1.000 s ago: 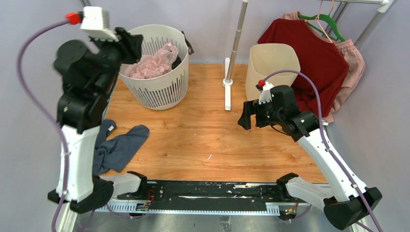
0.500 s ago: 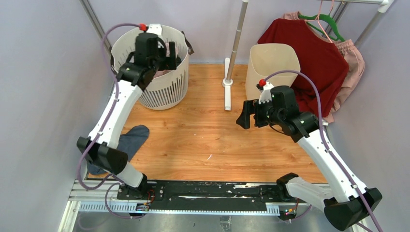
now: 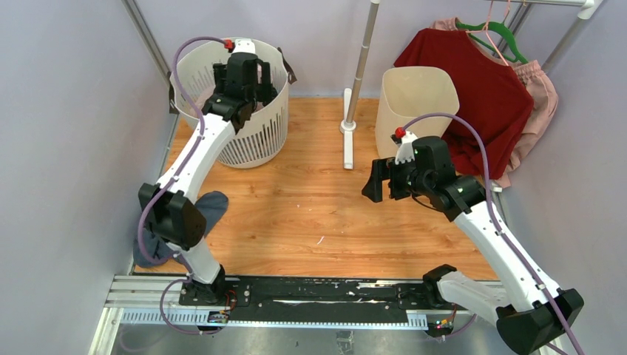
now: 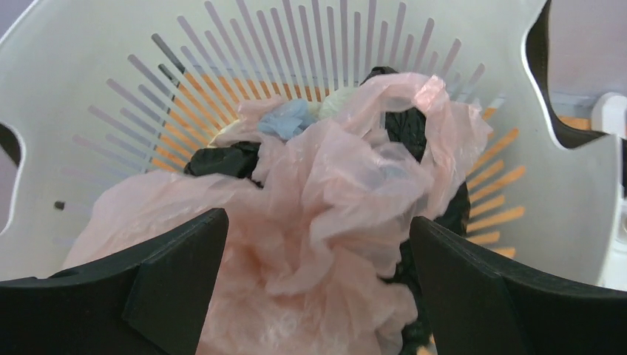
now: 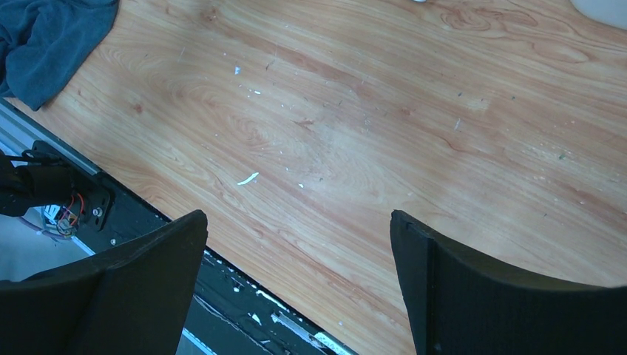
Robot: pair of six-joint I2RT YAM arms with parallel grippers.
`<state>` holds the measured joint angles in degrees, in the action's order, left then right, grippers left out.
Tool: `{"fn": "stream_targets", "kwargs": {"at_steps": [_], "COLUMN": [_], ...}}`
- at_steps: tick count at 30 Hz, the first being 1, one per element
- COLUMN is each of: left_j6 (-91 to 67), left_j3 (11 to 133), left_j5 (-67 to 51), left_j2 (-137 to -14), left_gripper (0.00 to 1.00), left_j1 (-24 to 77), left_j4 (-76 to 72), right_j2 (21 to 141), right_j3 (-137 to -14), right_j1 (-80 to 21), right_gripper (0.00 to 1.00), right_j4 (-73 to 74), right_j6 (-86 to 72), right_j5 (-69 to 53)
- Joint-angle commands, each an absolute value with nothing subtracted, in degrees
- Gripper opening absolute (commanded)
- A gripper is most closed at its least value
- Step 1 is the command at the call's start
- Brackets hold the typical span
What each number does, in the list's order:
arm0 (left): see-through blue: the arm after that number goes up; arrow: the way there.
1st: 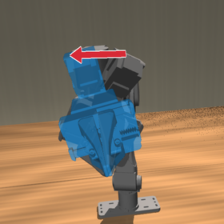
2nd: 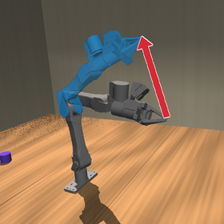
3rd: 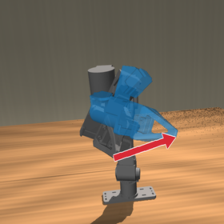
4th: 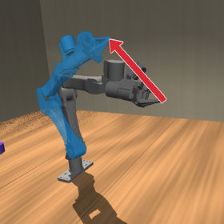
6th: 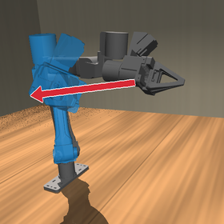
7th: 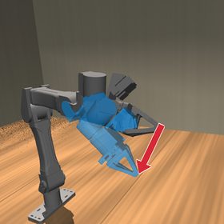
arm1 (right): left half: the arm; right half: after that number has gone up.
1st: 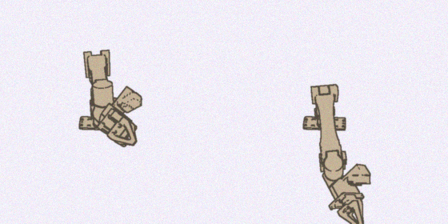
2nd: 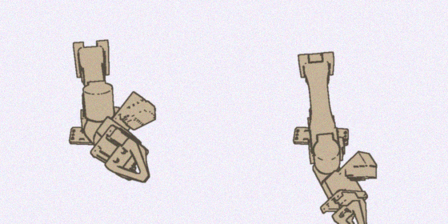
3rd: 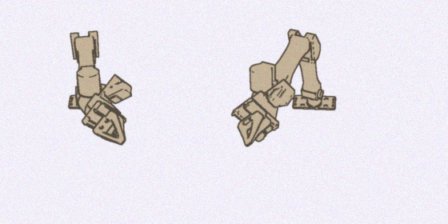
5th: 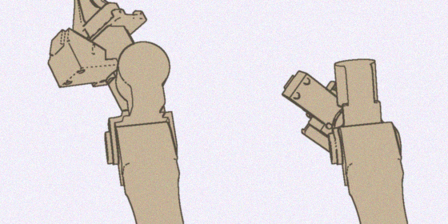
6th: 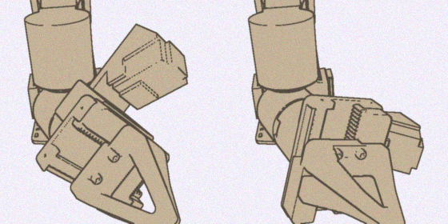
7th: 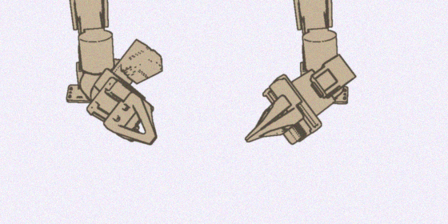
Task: Put the trash bags into the trash bin
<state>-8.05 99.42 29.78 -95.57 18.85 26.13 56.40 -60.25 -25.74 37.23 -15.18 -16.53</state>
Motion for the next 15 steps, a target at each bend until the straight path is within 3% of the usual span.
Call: {"fn": "stream_targets", "kwargs": {"at_steps": [1,3,5,7,11,13,15], "left_j6": [-6.9,-6.7,-6.0,-5.4,-4.7,-4.5,-4.5], "left_j3": [103.8,103.7,103.8,103.6,103.1,102.7,102.7], "left_j5": [32.2,31.7,31.8,32.2,32.2,32.0,30.8], "left_j2": [-101.4,-102.6,-103.7,-104.4,-104.2,-103.2,-101.8], "left_gripper": [0.99,0.98,0.89,0.71,0.25,0.13,0.11], "left_j1": [17.8,17.4,17.2,17.1,16.6,16.6,16.6], "left_j4": [25.4,24.8,24.8,24.7,24.3,24.2,24.5], "right_j2": [55.2,55.4,55.6,55.8,56.3,56.7,57.1], "right_j3": [-59.0,-59.0,-59.0,-59.2,-59.4,-59.5,-59.6], "right_j1": [-26.5,-26.5,-26.5,-26.5,-26.4,-26.4,-26.5], "right_gripper": [0.97,0.97,0.97,0.97,0.97,0.97,0.97], "right_j4": [37.1,37.2,37.2,37.2,37.4,37.5,37.4], "right_j6": [-14.2,-13.9,-13.7,-13.4,-13.0,-12.9,-12.8], "right_j5": [-16.3,-16.2,-16.0,-16.1,-15.9,-15.8,-16.0]}}
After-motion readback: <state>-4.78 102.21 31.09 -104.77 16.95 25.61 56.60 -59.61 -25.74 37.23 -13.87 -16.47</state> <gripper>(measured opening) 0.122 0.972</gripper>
